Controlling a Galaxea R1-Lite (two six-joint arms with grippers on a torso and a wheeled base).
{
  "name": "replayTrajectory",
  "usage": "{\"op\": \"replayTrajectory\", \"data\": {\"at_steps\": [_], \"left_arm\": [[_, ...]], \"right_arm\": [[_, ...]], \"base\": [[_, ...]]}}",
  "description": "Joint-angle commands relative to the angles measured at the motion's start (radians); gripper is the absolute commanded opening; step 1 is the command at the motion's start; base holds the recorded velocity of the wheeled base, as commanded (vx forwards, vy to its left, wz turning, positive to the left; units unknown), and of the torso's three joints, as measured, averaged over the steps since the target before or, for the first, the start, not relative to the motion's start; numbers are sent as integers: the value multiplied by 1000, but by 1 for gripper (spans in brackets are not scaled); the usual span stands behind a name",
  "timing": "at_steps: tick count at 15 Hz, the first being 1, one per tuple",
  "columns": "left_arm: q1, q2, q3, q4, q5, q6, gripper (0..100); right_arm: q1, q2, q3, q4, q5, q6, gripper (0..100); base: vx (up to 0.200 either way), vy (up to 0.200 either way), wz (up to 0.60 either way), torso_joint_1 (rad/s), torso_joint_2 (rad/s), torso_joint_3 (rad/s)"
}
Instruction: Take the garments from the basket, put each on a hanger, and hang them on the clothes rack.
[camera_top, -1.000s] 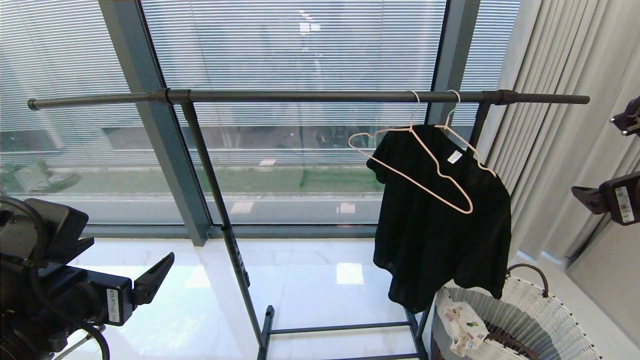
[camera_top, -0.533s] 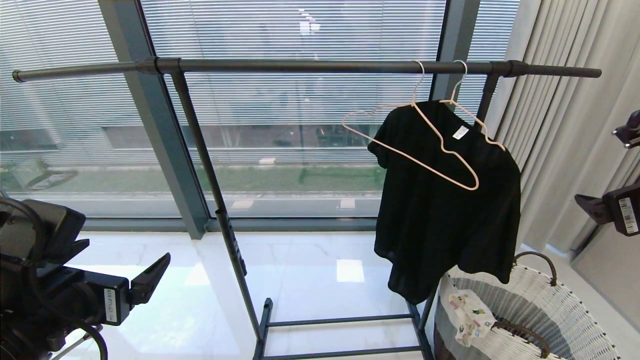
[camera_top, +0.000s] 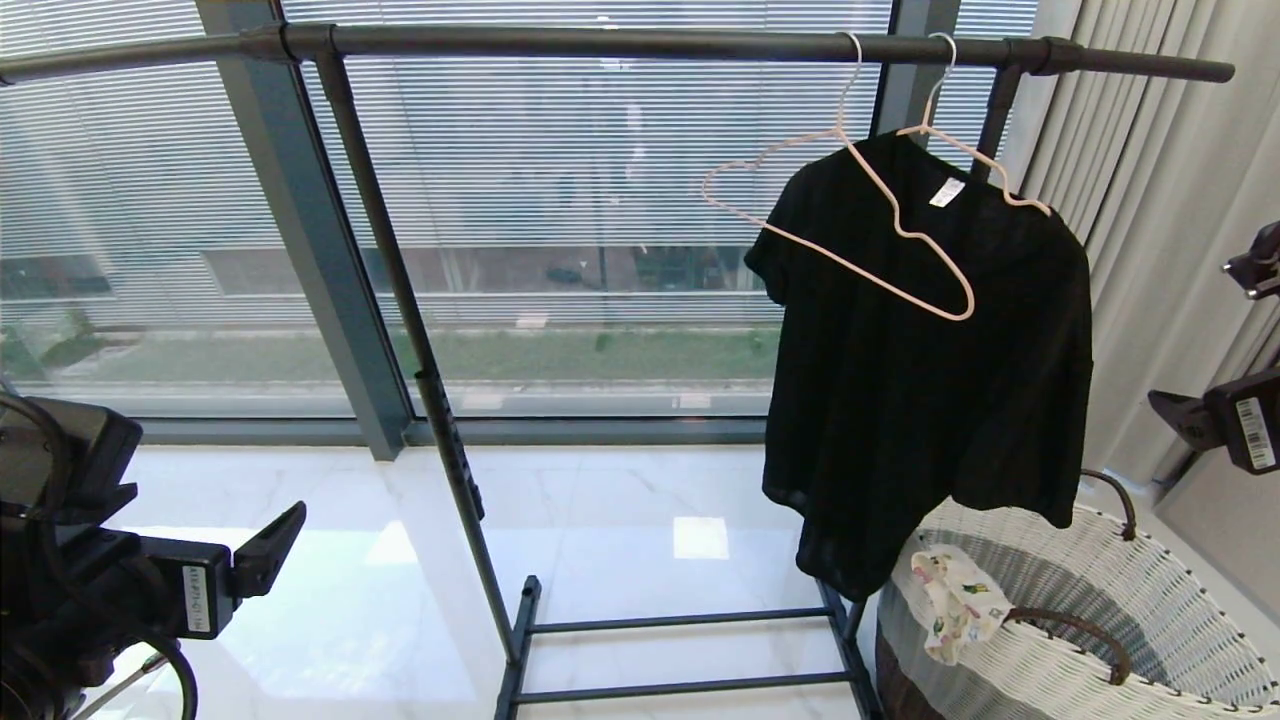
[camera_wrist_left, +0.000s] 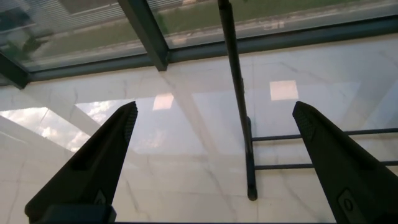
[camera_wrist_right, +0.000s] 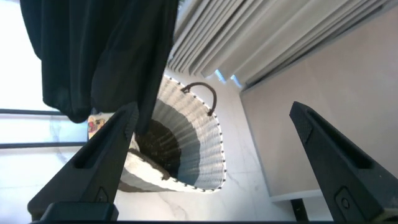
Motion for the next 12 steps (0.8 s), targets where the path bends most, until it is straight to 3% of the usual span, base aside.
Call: {"op": "replayTrajectory", "data": {"at_steps": [1, 6, 9, 12], "left_arm": [[2, 5, 3, 0, 1, 1, 100], [2, 5, 9, 0, -1, 4, 100], [2, -1, 29, 0, -1, 5, 100], [-1, -3, 24, 0, -9, 5, 100]], "right_arm": [[1, 4, 0, 0, 0, -4, 100], [1, -1, 11, -1, 0, -5, 100], [1, -21, 67, -52, 3, -50, 100], [-1, -50, 121, -109, 64, -60, 100]], "base": [[0, 0, 0, -183, 466, 286], [0, 0, 0, -160, 460, 304], [0, 0, 0, -84, 269, 190], [200, -133, 0, -20, 51, 36]]}}
